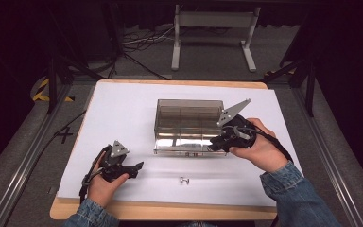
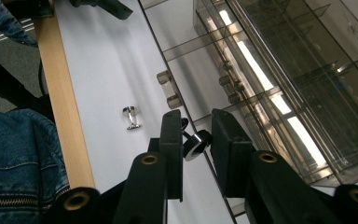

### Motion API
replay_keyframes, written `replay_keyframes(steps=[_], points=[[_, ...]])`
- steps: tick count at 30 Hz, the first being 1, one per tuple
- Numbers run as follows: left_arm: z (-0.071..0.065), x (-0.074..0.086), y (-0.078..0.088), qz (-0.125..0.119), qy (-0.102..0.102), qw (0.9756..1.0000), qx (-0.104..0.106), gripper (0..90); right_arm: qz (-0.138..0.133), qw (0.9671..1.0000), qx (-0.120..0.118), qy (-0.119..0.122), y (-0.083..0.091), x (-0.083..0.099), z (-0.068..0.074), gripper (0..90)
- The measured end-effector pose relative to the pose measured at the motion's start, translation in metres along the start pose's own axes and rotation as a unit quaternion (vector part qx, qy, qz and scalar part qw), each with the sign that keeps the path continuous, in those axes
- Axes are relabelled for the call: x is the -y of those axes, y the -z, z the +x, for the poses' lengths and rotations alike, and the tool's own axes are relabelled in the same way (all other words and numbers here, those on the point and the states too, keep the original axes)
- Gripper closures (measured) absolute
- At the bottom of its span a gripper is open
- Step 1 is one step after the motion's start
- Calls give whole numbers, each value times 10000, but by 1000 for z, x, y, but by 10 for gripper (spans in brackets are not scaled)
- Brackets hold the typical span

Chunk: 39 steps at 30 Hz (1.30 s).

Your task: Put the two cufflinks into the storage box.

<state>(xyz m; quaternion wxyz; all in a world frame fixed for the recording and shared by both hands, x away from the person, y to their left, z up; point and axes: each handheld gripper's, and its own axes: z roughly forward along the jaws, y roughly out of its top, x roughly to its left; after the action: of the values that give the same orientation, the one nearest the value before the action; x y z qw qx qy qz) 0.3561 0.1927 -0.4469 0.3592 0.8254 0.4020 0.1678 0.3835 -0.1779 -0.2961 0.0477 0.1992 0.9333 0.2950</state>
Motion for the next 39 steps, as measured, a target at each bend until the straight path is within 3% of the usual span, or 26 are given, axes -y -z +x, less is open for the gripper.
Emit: replay_keyframes(steps=[15, 27, 39], points=[[0, 0, 0, 4, -6, 10000, 6, 181, 148, 9996, 86, -206, -10, -19, -4, 750], [0, 0, 0, 4, -5, 10000, 7, 181, 192, 9996, 106, -167, -18, -30, -5, 751], [0, 0, 0, 3, -1, 10000, 14, 181, 194, 9992, 138, -324, -28, -36, -10, 751]])
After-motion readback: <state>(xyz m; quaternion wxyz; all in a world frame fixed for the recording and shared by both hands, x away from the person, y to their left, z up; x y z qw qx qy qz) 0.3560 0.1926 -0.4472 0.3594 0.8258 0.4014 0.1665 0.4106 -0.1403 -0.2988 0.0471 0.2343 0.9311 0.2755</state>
